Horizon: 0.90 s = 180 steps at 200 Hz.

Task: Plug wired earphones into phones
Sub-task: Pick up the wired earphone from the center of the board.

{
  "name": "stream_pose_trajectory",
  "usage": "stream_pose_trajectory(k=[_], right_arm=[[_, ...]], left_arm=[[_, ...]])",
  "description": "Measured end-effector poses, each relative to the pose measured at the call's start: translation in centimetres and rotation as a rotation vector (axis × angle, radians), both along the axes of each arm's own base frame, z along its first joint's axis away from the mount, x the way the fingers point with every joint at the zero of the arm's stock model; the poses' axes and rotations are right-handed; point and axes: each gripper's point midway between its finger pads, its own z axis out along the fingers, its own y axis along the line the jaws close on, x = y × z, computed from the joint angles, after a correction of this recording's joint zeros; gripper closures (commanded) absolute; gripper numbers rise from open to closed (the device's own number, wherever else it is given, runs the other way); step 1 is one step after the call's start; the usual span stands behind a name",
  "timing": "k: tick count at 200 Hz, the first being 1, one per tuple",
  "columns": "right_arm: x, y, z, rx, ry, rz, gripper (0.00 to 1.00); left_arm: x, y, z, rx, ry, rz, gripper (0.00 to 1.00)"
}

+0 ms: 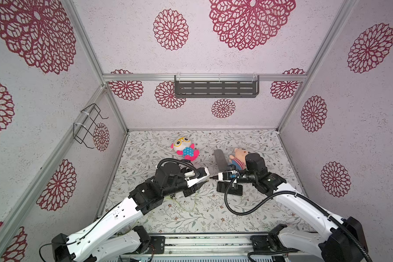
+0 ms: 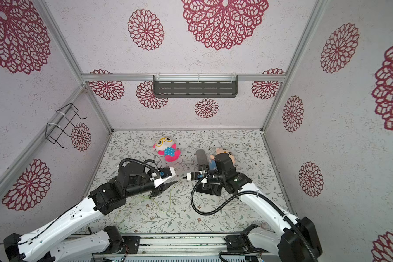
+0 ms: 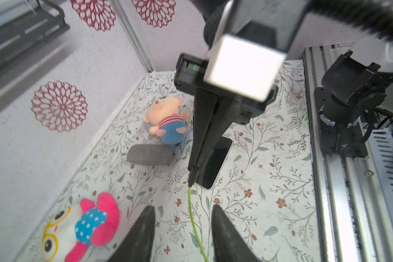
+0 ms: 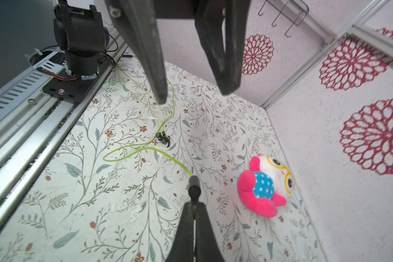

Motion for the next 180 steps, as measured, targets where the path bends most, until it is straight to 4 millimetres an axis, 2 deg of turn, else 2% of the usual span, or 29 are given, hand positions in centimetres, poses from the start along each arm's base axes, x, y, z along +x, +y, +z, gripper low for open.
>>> stream_pose_trajectory(k=[22,77,97,115,147,180], right_arm=[[-0.6,0.0,-0.4,0.008,0.018,-0.011,1.0],[-1.5,0.9,2.0,0.074,-0.045,0.015,1.0],[-1.5,1.1,2.3,0.081,-0.059,0.014,1.0],[-1.3,1.1,2.4,0.081,-0.067,0.005,1.0],[-1.3,1.2,2.5,0.082,-0.072,0.004,1.0],[-1.3,1.2,2.5,0.082,-0.072,0.004,1.0]], left_arm=[[0.2,-0.6,-0.2,0.008,-0.017,-0.019,0.62],[0.6,-2.3,-1.9,0.068,0.006,-0.047,0.67],[0.5,-2.4,-1.6,0.067,0.001,-0.052,0.71],[0.4,-2.4,-1.5,0.068,-0.002,-0.057,0.81],[0.2,-2.5,-1.7,0.071,0.004,-0.066,0.82],[0.0,-2.5,-1.8,0.073,0.009,-0.076,0.96]])
